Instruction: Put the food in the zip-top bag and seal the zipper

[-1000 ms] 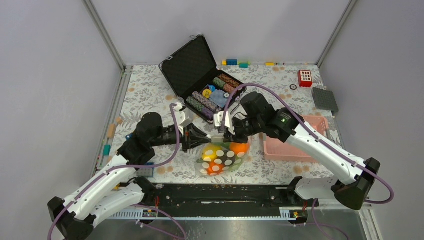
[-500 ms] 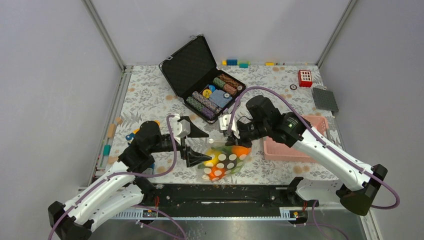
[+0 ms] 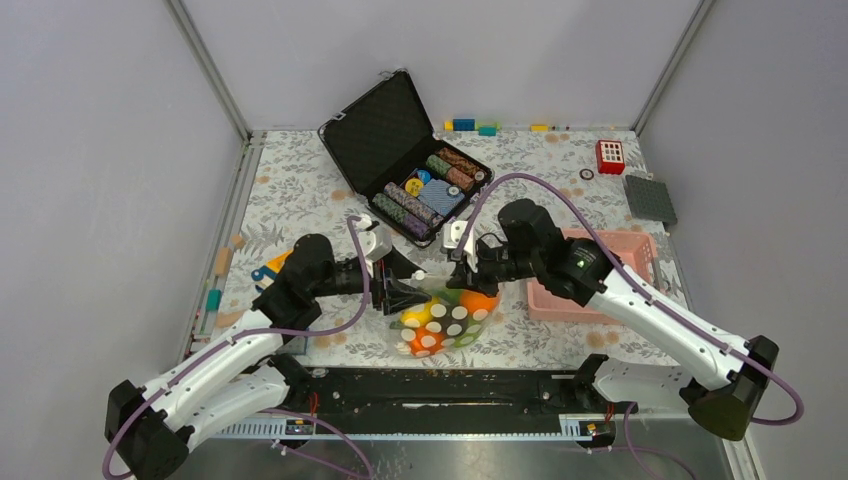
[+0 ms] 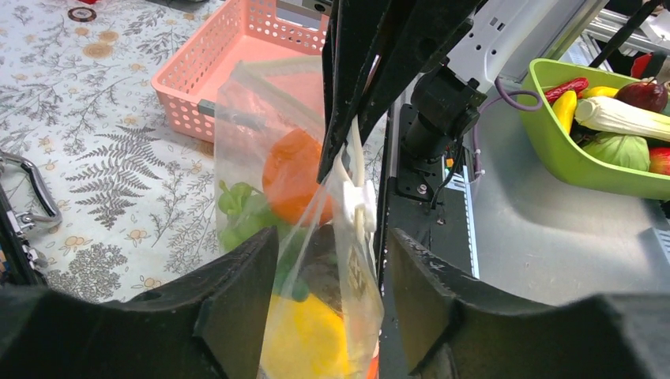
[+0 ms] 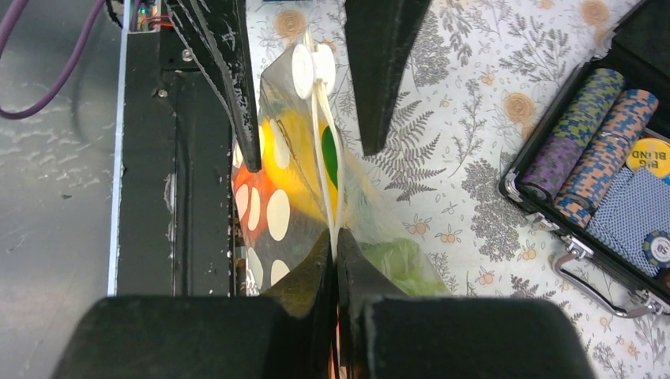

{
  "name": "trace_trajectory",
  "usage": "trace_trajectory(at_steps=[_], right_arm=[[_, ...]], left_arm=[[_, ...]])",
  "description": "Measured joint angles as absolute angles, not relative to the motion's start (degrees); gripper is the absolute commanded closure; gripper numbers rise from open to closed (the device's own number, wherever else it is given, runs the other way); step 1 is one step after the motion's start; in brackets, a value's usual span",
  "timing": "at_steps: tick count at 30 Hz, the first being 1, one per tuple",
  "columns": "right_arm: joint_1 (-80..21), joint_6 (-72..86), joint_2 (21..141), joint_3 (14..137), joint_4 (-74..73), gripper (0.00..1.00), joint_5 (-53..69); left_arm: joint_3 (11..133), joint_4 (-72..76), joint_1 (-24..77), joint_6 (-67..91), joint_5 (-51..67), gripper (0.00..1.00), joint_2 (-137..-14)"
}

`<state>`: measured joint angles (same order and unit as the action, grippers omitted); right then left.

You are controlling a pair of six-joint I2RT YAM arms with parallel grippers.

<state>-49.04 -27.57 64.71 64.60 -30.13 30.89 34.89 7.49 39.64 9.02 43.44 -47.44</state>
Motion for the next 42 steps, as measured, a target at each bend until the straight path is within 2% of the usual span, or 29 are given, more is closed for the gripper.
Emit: trace_trajectory(at_steps=[9,12,20,27,29,31,33,34,37,42], right_arm=[[-49.01,-23.62,61.39,61.08,-25.76,1.00,29.08],[-49.01,-22.65,61.01,60.10,-24.43,1.00,29.10],[-49.01,-20.25,59.83,59.42,-22.74,1.00,28.42],[-49.01,-18.94,58.94,59.16,-22.20,1.00,28.08],[-49.01,-18.59,58.94,59.07,-21.98,1.00,28.05],[-49.01,-18.28,58.92,58.89,-21.80,1.00,28.08],[-49.01,-17.87,58.87,58.57,-21.21,1.00,28.08],[-49.01,-17.65,58.85,58.46,-21.02,1.00,28.08],[-49.01,-17.19,58.61,58.17,-20.64,1.00,28.08],[-49.01,-16.67,58.24,57.78,-20.58,0.76,27.97]], left_arm=[[34.89,11.64,39.64,11.31,42.68,0.54,-47.27],[34.87,13.41,39.64,12.53,42.83,0.59,-47.33],[34.87,14.00,39.64,12.51,43.46,0.60,-48.51],[34.65,14.72,39.62,12.78,43.44,0.65,-48.47],[34.26,15.94,39.64,13.28,43.59,0.69,-48.45],[33.98,16.75,39.62,13.78,43.77,0.80,-48.45],[33.82,17.52,39.62,14.20,43.86,0.96,-48.45],[33.74,17.72,39.62,14.20,43.94,1.00,-48.47],[33.71,17.82,39.62,14.04,44.14,1.00,-48.66],[33.71,18.11,39.57,13.96,44.97,1.00,-48.99]])
